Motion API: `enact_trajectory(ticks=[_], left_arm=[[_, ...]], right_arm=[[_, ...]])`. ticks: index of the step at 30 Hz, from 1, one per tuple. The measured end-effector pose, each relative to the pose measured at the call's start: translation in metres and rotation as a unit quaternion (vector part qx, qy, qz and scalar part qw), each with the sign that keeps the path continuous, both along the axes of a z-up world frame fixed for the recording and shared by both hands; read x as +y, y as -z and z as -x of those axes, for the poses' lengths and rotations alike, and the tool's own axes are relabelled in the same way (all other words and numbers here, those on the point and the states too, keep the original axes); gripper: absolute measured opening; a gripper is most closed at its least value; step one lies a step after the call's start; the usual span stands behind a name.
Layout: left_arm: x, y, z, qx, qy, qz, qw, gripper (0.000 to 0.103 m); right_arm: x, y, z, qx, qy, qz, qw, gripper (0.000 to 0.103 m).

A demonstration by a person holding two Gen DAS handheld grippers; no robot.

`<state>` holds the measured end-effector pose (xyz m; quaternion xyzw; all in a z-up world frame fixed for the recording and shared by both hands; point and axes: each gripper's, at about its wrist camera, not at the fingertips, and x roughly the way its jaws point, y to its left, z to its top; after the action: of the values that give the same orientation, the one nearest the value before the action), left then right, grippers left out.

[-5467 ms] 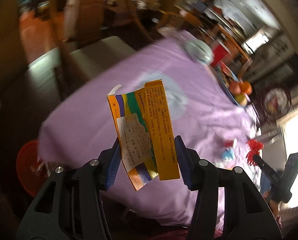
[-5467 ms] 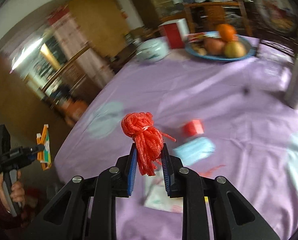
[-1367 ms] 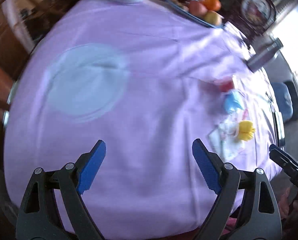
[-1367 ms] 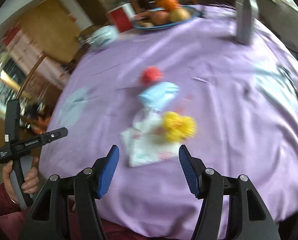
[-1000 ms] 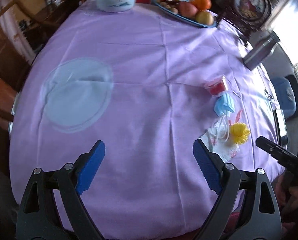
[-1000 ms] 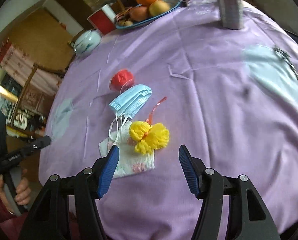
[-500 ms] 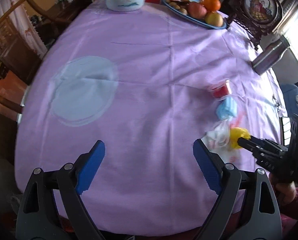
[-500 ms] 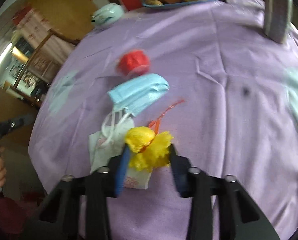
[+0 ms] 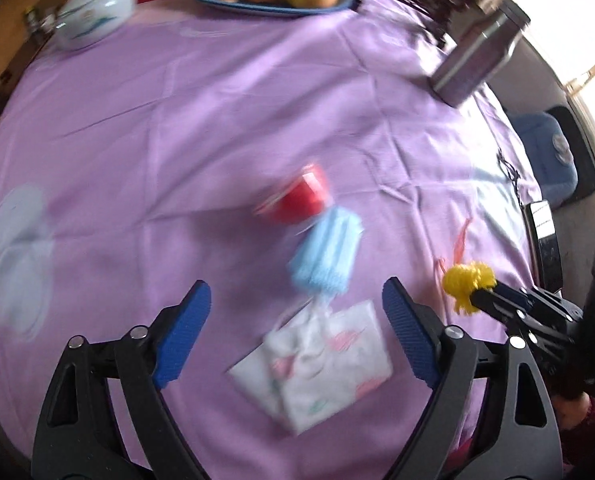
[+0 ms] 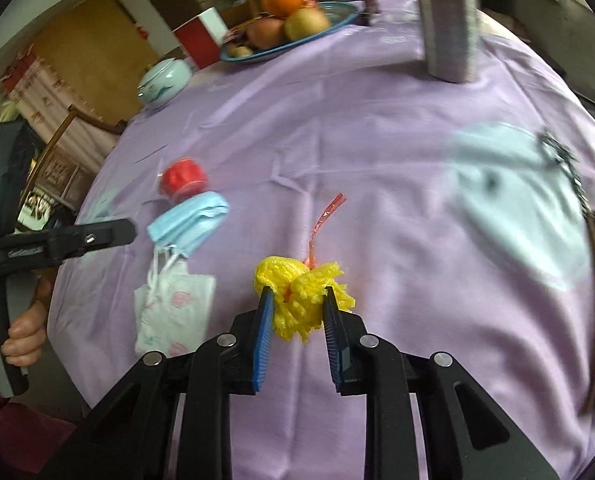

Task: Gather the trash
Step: 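Grasp the yellow mesh bundle with right tool while left tool grasps blue face mask, then lift the blue mask with left tool while right tool holds the yellow bundle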

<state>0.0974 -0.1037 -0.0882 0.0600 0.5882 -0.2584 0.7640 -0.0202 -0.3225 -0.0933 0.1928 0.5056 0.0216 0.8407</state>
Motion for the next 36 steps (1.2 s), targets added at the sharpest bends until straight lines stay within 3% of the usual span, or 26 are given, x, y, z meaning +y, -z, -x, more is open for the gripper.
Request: enact_trajectory(ticks=[6,10,12,14,27,36], left_arm=[[-0.034,0.029,-0.006,0.0,0.03,-0.027,0.9992,0.069],[-0.04,0.042,-0.006,0.0,0.031,-0.04,0.9987,0.052],[-0.042,0.039,-0.003,-0.003,0.039,-0.036,0.9986,0.036],[-0.041,0.034,-0.002,-0.003,0.033,-0.028,0.999,0.031],[-0.001,-0.028,0.011,-0.04,-0.029,0.025,0.9985,0.03],[0.051,-0.052,0.013,-0.059,-0.08,0.034,0.9945,0.03]], right_arm=[[-0.021,0.003,0.018,0.006,0.019,-0.007,1.0,0.026],[-0.033,0.006,0.024,0.01,0.03,-0.014,0.999,0.026],[-0.037,0.008,0.025,0.011,0.033,-0.021,0.999,0.027],[-0.038,0.009,0.024,0.011,0.032,-0.026,0.999,0.027],[-0.02,-0.001,-0.001,-0.014,-0.017,-0.034,0.999,0.026],[0.009,-0.014,-0.02,-0.032,-0.044,-0.043,0.998,0.025]])
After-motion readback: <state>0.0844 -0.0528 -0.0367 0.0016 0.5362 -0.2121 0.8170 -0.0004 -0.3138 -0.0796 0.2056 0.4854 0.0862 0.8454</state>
